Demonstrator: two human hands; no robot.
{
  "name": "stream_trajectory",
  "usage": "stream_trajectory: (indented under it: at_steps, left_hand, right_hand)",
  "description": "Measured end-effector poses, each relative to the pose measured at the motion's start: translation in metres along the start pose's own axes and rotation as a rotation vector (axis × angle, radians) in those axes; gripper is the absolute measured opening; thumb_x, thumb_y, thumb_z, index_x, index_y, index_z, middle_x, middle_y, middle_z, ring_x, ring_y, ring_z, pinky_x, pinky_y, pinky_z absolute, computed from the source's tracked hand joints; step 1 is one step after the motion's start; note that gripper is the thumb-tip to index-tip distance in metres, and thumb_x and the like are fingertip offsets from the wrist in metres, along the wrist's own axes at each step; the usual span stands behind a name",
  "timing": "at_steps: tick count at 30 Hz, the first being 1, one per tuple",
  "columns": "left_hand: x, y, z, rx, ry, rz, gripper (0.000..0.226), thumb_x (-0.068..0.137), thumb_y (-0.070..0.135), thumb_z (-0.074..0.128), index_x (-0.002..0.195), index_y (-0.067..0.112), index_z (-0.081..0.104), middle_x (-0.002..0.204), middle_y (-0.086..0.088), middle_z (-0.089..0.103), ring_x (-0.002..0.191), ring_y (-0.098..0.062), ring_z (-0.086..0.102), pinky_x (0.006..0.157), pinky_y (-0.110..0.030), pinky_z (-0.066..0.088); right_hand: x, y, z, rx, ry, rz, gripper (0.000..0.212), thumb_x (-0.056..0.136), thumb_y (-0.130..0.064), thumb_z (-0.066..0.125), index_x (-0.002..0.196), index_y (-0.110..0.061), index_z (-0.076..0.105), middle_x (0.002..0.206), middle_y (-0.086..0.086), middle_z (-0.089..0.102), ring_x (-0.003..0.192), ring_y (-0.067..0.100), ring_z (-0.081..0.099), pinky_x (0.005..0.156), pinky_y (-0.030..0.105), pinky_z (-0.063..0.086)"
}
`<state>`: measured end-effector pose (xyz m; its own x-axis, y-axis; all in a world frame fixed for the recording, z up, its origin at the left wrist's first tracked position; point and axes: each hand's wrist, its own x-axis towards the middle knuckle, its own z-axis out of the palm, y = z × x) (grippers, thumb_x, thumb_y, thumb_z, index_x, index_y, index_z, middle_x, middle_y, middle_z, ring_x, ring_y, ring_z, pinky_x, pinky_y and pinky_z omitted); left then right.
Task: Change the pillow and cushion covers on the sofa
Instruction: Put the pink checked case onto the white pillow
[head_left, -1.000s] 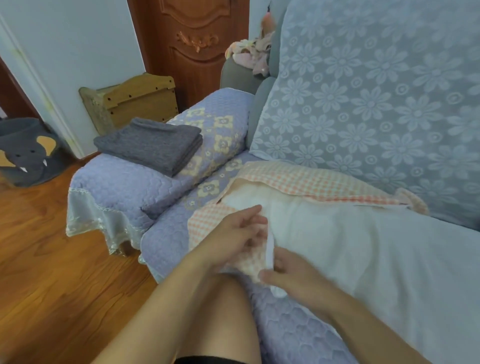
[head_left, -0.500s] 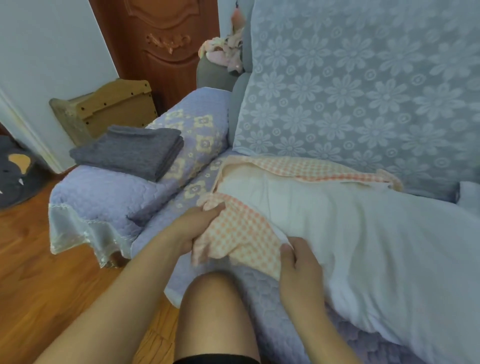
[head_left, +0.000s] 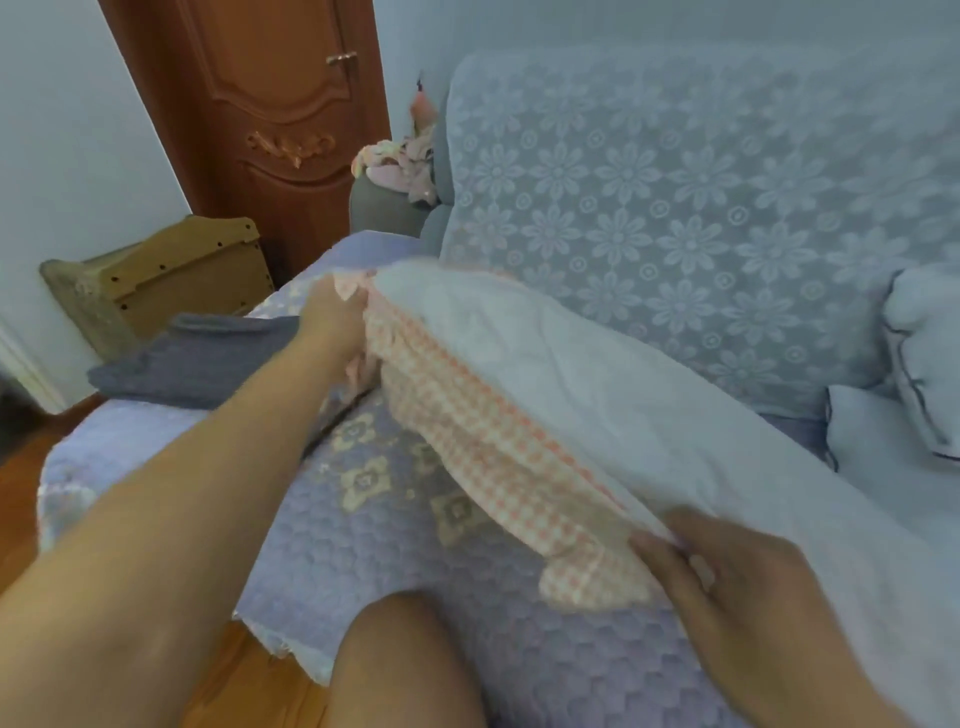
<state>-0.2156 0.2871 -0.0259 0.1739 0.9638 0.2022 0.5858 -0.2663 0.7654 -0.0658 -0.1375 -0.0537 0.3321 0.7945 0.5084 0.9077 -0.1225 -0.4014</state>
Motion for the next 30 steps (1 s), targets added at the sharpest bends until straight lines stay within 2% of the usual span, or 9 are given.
stream_trajectory:
  at_steps: [3, 6, 10, 12, 17, 20, 24, 28, 30]
  left_hand:
    - [-0.052, -0.071, 0.03, 0.086, -0.152, -0.04, 0.021, 0.105, 0.016, 0.046, 0.113, 0.005, 0.062, 0.117, -0.013, 0.064, 0.097, -0.031, 0.058, 0.082, -0.039, 0.046]
    - [-0.094, -0.126, 0.033, 0.357, -0.285, -0.026, 0.03, 0.106, 0.016, 0.046, 0.126, -0.003, 0.06, 0.125, -0.019, 0.062, 0.112, -0.034, 0.059, 0.094, -0.039, 0.043]
    - [-0.11, -0.14, -0.005, 0.555, -0.166, 0.004, 0.042, 0.099, 0.016, 0.05, 0.139, 0.006, 0.046, 0.14, -0.021, 0.046, 0.12, -0.043, 0.05, 0.098, -0.049, 0.043]
    - [-0.131, -0.11, -0.014, 0.365, -0.016, 0.353, 0.044, 0.09, 0.012, 0.056, 0.133, 0.01, 0.053, 0.133, -0.014, 0.049, 0.117, -0.036, 0.049, 0.097, -0.046, 0.044]
    - [-0.191, -0.024, 0.01, 0.281, -0.829, 0.832, 0.046, 0.1, 0.06, 0.04, 0.106, 0.028, 0.073, 0.114, 0.015, 0.063, 0.113, -0.005, 0.053, 0.106, -0.026, 0.036]
    - [-0.19, -0.024, 0.021, 0.28, -0.988, 0.733, 0.067, 0.095, 0.072, 0.029, 0.095, 0.022, 0.072, 0.112, 0.01, 0.061, 0.107, -0.01, 0.055, 0.102, -0.034, 0.039]
    - [-0.172, -0.041, 0.014, 0.28, -0.984, 0.45, 0.082, 0.082, 0.091, 0.032, 0.082, 0.016, 0.065, 0.084, 0.004, 0.064, 0.08, -0.014, 0.061, 0.086, -0.038, 0.05]
    - [-0.15, -0.03, 0.005, 0.497, -0.987, 0.597, 0.055, 0.099, 0.058, 0.05, 0.065, 0.015, 0.043, 0.06, 0.004, 0.039, 0.054, -0.011, 0.036, 0.061, -0.033, 0.035]
    - [-0.147, -0.013, 0.01, 0.398, -0.748, 0.686, 0.048, 0.102, 0.046, 0.053, 0.066, 0.016, 0.044, 0.06, 0.006, 0.042, 0.056, -0.01, 0.041, 0.06, -0.031, 0.035]
  right_hand:
    - [0.017, -0.005, 0.005, -0.119, 0.004, -0.201, 0.033, 0.094, -0.045, 0.051, 0.066, -0.028, 0.047, 0.085, -0.013, 0.055, 0.077, 0.01, 0.052, 0.073, 0.036, 0.037]
    - [0.009, -0.004, 0.036, 0.323, -0.209, -0.052, 0.035, 0.098, -0.037, 0.058, 0.069, -0.017, 0.057, 0.113, -0.019, 0.06, 0.104, 0.003, 0.059, 0.084, 0.016, 0.04]
    - [0.01, 0.008, 0.047, 0.544, -0.083, 0.38, 0.032, 0.1, -0.041, 0.055, 0.081, -0.018, 0.067, 0.08, -0.009, 0.067, 0.077, 0.004, 0.06, 0.071, 0.021, 0.045]
    - [0.006, 0.011, 0.055, 0.515, -0.241, 0.532, 0.041, 0.1, -0.047, 0.049, 0.082, -0.01, 0.056, 0.071, -0.006, 0.056, 0.07, 0.011, 0.051, 0.068, 0.03, 0.041]
    - [-0.001, -0.047, 0.059, 0.081, -0.671, -0.018, 0.03, 0.097, -0.042, 0.037, 0.1, -0.022, 0.058, 0.099, -0.005, 0.065, 0.09, 0.017, 0.062, 0.082, 0.034, 0.046]
    - [0.025, -0.037, 0.065, 0.026, -0.526, -0.058, 0.027, 0.092, -0.034, 0.042, 0.104, -0.025, 0.065, 0.105, -0.004, 0.07, 0.1, 0.02, 0.065, 0.085, 0.033, 0.049]
    - [0.03, 0.056, 0.089, 0.184, -0.381, 0.485, 0.017, 0.098, -0.019, 0.056, 0.084, -0.018, 0.067, 0.093, 0.003, 0.072, 0.098, 0.027, 0.066, 0.081, 0.034, 0.045]
    - [-0.016, 0.066, 0.113, 0.335, -0.479, 0.49, 0.025, 0.097, -0.031, 0.061, 0.073, -0.025, 0.059, 0.067, -0.008, 0.062, 0.071, 0.011, 0.059, 0.065, 0.022, 0.041]
    - [-0.033, 0.059, 0.117, 0.31, -0.502, 0.458, 0.023, 0.096, -0.049, 0.056, 0.082, -0.031, 0.055, 0.07, -0.01, 0.062, 0.066, 0.004, 0.057, 0.064, 0.026, 0.042]
